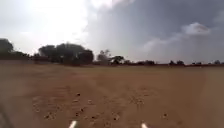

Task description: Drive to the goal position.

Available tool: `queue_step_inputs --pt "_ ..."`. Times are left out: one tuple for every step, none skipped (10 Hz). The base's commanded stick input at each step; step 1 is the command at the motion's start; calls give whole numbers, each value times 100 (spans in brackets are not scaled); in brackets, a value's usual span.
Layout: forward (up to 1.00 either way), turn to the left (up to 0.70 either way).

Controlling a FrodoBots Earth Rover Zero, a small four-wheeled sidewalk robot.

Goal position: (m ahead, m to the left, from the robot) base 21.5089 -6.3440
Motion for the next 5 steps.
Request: queue_step_inputs --pt "100 -11" --pt "100 -24" --pt "100 -27" --pt "100 -27" --pt "100 -18"
